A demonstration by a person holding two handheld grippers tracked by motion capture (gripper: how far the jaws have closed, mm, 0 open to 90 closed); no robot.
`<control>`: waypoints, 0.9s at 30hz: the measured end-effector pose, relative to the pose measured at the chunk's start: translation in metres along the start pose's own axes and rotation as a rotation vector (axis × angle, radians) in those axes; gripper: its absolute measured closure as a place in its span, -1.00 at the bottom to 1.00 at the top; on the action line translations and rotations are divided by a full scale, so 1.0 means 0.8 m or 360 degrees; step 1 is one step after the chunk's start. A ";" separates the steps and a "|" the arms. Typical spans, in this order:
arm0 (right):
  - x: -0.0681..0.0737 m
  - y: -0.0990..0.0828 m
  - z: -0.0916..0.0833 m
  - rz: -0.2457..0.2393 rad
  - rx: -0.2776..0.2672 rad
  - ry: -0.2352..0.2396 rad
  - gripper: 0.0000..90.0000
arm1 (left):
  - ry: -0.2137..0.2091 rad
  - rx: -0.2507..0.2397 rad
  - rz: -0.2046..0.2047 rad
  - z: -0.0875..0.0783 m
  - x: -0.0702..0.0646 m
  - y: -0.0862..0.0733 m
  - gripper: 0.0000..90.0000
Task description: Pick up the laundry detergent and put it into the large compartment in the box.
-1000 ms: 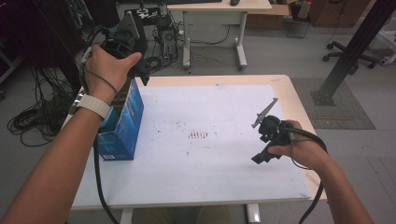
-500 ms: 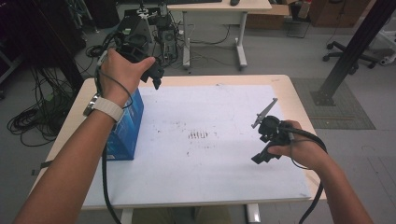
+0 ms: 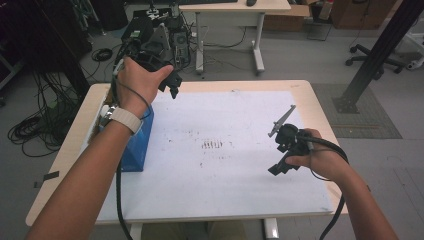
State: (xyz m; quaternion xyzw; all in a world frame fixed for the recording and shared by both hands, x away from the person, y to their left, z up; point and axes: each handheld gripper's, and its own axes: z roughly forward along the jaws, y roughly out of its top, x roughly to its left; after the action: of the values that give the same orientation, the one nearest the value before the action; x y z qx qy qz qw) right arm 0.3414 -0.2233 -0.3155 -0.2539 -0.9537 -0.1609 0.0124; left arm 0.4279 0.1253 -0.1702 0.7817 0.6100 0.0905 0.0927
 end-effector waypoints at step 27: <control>0.000 -0.004 0.002 0.0005 -0.0003 0.0001 -0.74 | -0.0035 0.0004 0.0013 0.020 -0.007 -0.004 -0.73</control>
State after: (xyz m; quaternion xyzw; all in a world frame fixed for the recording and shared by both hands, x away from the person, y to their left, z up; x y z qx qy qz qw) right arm 0.3398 -0.2258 -0.3178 -0.2553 -0.9531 -0.1620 0.0127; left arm 0.4278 0.1202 -0.1862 0.7853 0.6058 0.0816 0.0981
